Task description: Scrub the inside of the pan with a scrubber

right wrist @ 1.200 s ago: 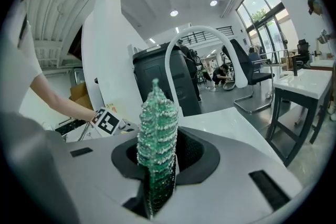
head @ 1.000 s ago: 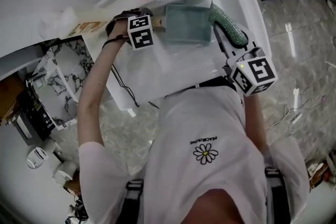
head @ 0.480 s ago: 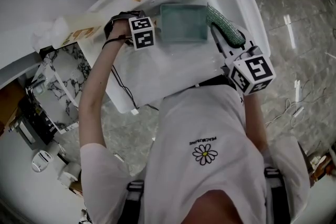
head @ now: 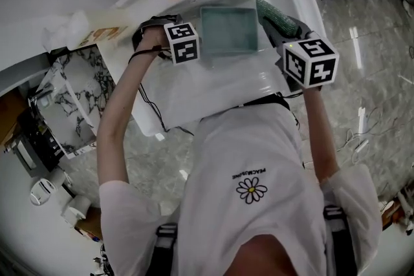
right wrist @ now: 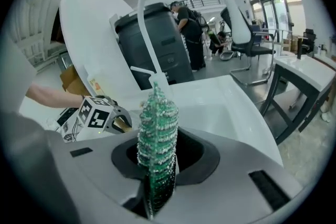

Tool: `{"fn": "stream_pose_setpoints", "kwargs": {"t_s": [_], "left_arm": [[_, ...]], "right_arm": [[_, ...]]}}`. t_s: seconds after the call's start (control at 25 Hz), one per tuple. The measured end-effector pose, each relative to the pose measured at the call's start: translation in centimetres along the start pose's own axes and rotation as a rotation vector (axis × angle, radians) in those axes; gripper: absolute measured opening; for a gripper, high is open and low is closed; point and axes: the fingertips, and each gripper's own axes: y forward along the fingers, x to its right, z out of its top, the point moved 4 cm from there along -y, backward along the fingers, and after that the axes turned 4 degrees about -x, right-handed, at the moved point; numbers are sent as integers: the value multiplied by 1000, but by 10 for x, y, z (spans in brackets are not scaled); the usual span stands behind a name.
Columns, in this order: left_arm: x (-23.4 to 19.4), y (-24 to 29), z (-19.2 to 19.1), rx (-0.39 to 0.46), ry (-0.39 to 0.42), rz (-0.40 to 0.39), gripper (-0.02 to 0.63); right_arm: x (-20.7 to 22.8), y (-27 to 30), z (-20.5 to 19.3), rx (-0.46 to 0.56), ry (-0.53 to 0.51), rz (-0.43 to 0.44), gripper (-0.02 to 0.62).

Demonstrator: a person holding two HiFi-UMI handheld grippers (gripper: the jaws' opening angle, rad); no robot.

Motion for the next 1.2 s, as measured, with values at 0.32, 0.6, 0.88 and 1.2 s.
{"fn": "stream_pose_setpoints", "kwargs": {"t_s": [0.32, 0.6, 0.88, 1.2], "left_arm": [[40, -25, 5, -102, -185, -51, 144], [78, -24, 5, -101, -329, -54, 143], [88, -25, 8, -88, -378, -47, 143], [92, -23, 11, -64, -421, -36, 143]], "right_arm": [[21, 78, -15, -428, 87, 161, 63], [16, 142, -56, -723, 101, 198, 63], [7, 187, -81, -879, 36, 105, 63], [-1, 186, -86, -915, -12, 118, 63]]}}
